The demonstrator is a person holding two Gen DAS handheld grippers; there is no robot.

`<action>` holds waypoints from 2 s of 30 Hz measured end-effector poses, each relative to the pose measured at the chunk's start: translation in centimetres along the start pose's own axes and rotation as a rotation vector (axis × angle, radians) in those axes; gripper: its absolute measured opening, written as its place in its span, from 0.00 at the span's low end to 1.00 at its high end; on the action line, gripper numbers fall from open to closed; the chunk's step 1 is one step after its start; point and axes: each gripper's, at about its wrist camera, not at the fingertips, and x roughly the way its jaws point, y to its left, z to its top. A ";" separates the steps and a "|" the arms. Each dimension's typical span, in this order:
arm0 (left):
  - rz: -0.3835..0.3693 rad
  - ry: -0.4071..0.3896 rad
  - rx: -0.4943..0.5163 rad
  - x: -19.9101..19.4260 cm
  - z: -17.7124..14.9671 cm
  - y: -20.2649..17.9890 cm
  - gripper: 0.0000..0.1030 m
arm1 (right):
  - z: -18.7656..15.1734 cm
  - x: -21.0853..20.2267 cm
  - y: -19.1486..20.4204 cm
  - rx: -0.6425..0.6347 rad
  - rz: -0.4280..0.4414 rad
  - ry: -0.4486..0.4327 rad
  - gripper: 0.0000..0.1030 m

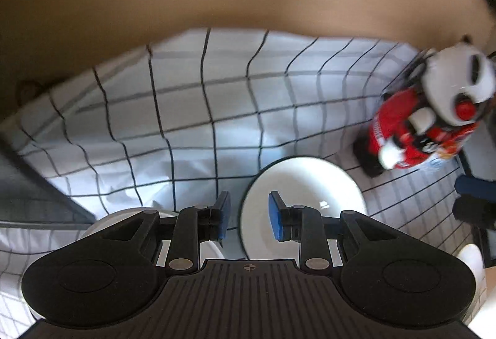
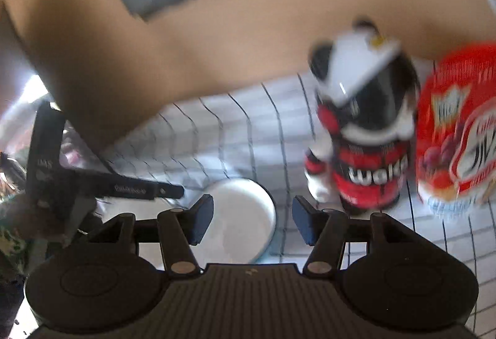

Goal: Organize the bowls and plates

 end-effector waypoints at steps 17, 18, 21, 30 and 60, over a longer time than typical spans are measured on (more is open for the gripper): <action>-0.115 0.165 -0.011 7.6 -0.6 1.3 0.29 | -3.1 12.2 -1.5 0.092 -0.047 0.186 0.42; -0.109 0.163 -0.007 7.6 -0.7 1.2 0.29 | -3.2 12.7 -1.5 0.092 -0.050 0.196 0.42; -0.103 0.162 -0.006 7.7 -0.7 1.1 0.30 | -3.6 14.2 -1.9 0.136 -0.020 0.241 0.42; -0.100 0.192 0.007 8.7 -0.3 -0.8 0.32 | -4.1 14.8 -2.8 0.144 0.035 0.312 0.28; -0.161 0.295 -0.014 12.2 -2.0 -5.1 0.23 | -5.9 13.0 -6.0 0.188 -0.061 0.276 0.30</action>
